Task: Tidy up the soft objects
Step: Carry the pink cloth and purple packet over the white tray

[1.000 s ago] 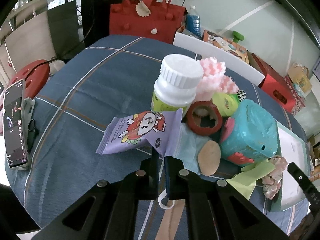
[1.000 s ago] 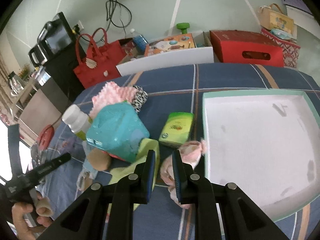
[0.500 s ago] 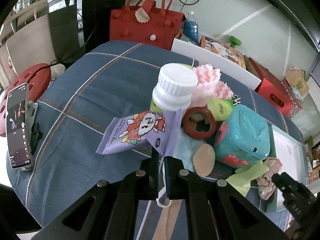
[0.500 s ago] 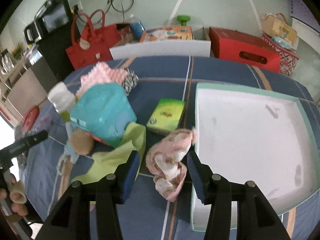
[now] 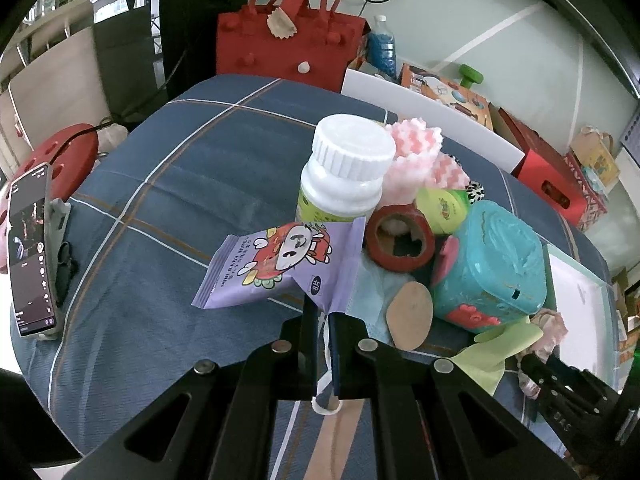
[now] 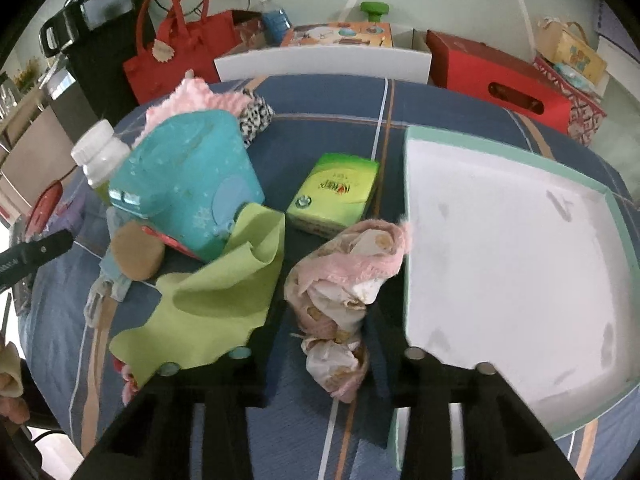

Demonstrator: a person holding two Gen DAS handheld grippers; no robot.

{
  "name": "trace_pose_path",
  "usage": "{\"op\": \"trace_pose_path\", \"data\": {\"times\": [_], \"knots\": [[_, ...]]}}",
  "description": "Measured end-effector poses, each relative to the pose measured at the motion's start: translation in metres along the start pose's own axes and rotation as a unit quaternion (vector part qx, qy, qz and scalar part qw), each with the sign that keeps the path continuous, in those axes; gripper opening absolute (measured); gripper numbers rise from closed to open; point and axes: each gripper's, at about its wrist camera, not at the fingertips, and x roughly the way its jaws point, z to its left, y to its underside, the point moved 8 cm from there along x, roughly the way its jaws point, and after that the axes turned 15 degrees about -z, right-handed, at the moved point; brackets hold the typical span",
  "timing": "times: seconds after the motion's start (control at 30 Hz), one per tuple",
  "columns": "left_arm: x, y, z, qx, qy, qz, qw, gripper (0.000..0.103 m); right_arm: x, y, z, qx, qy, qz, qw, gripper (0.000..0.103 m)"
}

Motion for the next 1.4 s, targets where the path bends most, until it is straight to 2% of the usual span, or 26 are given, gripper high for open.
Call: {"op": "trace_pose_path", "data": {"times": [0.23,0.57,0.97,1.17,1.4], "knots": [[0.006,0.003,0.002,-0.002,0.001,0.006,1.0000,0.004,-0.005,-0.007,-0.001,0.011,-0.005,-0.018,1.000,0.016],[0.000,0.000,0.001,-0.002,-0.002,-0.001,1.0000,0.004,-0.029,-0.027,-0.004,0.029,-0.013,-0.057,0.998,0.016],[-0.038,-0.020,-0.010,0.009,-0.002,-0.040,0.9992,0.004,-0.069,-0.044,-0.012,0.049,-0.024,-0.097,0.994,0.015],[-0.051,-0.030,-0.041,0.043,0.004,-0.052,0.9977,0.004,-0.071,-0.046,-0.036,0.072,-0.011,-0.099,0.992,0.016],[-0.063,-0.036,-0.097,0.097,0.032,-0.062,0.9928,0.005,-0.077,-0.047,-0.079,0.112,0.019,-0.109,0.987,0.016]]}}
